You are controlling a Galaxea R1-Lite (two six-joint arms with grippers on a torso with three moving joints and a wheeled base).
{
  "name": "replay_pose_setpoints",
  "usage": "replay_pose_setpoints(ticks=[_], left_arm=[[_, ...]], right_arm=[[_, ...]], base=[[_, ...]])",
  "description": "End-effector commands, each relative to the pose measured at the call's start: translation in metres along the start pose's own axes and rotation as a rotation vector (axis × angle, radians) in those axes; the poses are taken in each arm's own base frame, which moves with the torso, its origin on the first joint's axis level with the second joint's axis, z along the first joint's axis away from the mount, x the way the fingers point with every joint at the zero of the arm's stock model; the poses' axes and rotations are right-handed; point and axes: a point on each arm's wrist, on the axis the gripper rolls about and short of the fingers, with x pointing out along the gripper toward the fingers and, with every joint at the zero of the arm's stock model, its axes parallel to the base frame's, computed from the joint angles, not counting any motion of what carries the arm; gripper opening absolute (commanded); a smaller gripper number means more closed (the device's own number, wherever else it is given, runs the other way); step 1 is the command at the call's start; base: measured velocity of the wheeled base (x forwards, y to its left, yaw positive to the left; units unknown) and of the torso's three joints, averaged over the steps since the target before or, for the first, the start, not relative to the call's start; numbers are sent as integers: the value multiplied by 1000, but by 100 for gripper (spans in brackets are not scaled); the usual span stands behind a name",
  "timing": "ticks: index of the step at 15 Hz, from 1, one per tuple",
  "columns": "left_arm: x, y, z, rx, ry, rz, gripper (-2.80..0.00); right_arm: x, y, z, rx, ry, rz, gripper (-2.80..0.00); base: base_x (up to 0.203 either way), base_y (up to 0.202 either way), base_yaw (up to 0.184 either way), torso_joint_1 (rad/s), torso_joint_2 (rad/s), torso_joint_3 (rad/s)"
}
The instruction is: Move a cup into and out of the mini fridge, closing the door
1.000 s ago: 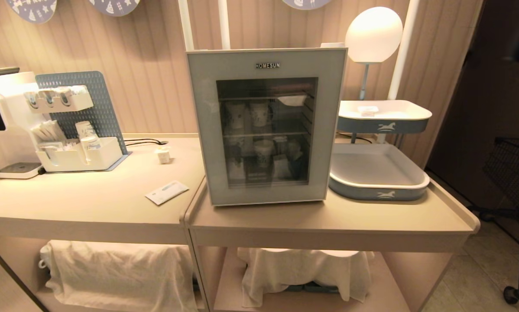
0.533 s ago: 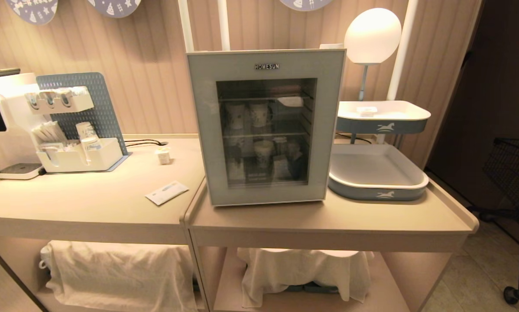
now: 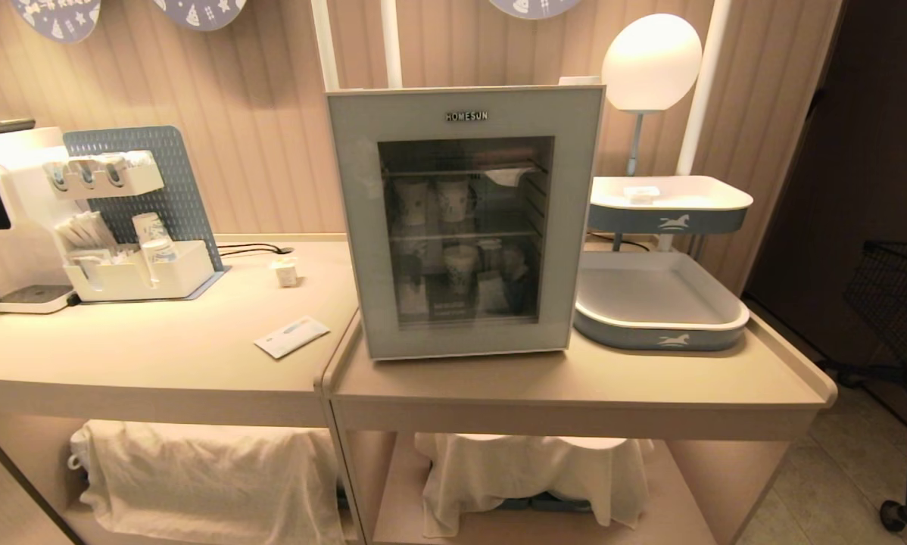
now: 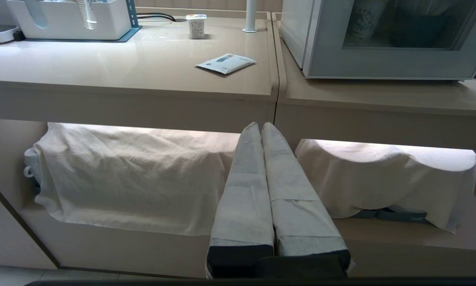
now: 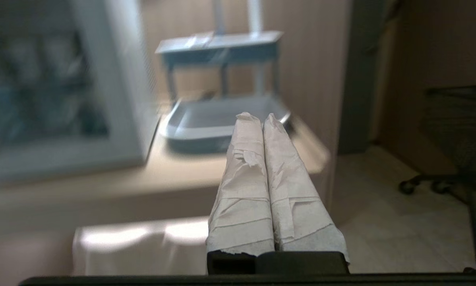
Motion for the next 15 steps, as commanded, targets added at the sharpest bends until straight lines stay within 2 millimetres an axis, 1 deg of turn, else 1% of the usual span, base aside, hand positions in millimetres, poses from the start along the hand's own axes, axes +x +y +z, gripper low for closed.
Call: replay_pose_setpoints(ticks=[1, 2, 4, 6, 15], left_arm=[[0, 0, 0, 0, 3, 1, -280], [0, 0, 0, 0, 3, 1, -280], [0, 0, 0, 0, 3, 0, -280], [0, 0, 0, 0, 3, 0, -280], [0, 0, 0, 0, 3, 0, -280]], right_arm=[[-2, 3, -23, -36, 131, 121, -280], [-2, 4, -25, -45, 155, 159, -280], [-5, 4, -35, -65, 259, 170, -280], [-4, 4, -33, -61, 234, 169, -280], [-4, 4, -33, -8, 235, 159, -280]], base=[[0, 0, 0, 0, 0, 0], [0, 0, 0, 0, 0, 0], [0, 0, 0, 0, 0, 0], [0, 0, 0, 0, 0, 0], [0, 0, 0, 0, 0, 0]])
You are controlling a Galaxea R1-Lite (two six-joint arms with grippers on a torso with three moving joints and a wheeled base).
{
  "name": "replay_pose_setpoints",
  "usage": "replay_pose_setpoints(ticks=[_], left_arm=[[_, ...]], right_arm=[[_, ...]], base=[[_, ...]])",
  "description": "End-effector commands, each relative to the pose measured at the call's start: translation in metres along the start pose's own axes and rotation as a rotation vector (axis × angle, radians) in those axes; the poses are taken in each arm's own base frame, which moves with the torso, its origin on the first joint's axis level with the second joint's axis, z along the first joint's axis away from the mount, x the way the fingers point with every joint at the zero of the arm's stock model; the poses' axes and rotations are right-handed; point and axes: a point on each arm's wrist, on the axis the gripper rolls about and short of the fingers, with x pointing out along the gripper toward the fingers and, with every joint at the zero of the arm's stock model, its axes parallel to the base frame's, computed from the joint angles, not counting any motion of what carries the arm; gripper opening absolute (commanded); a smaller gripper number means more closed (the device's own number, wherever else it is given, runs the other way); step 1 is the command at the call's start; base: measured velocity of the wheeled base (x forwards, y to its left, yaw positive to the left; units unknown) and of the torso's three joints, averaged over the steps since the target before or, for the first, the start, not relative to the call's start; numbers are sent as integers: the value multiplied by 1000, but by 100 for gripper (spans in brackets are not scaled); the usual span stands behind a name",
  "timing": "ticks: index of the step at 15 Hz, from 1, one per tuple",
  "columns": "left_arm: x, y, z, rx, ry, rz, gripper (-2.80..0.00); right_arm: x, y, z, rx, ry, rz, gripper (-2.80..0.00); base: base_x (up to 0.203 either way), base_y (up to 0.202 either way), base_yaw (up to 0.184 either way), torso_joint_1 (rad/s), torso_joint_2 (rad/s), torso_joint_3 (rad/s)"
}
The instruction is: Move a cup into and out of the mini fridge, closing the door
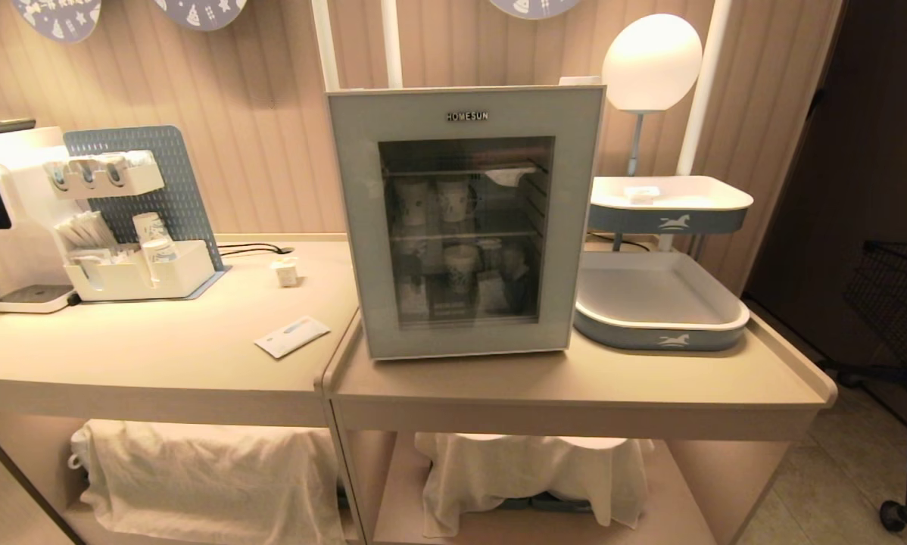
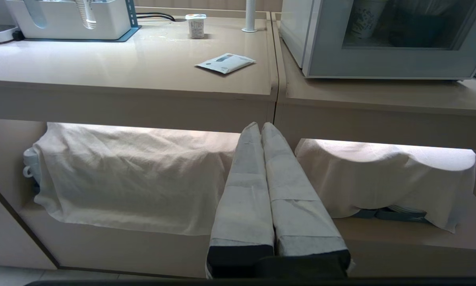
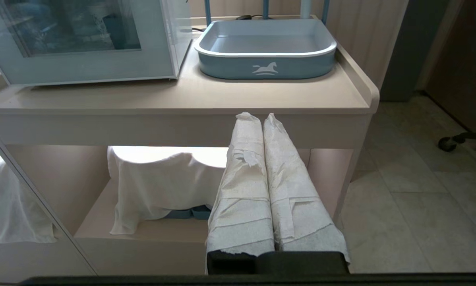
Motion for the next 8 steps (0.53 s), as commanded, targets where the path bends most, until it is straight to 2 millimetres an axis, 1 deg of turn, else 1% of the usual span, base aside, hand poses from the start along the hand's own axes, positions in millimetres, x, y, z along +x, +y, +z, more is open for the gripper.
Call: replay_pose_setpoints(ticks=[1, 8], left_arm=[[0, 0, 0, 0, 2, 1, -280], [0, 0, 0, 0, 2, 1, -280]], right_arm=[[0, 0, 0, 1, 0, 1, -280], [0, 0, 0, -11, 0, 2, -280]], base=[[0, 0, 0, 0, 0, 0], [0, 0, 0, 0, 0, 0]])
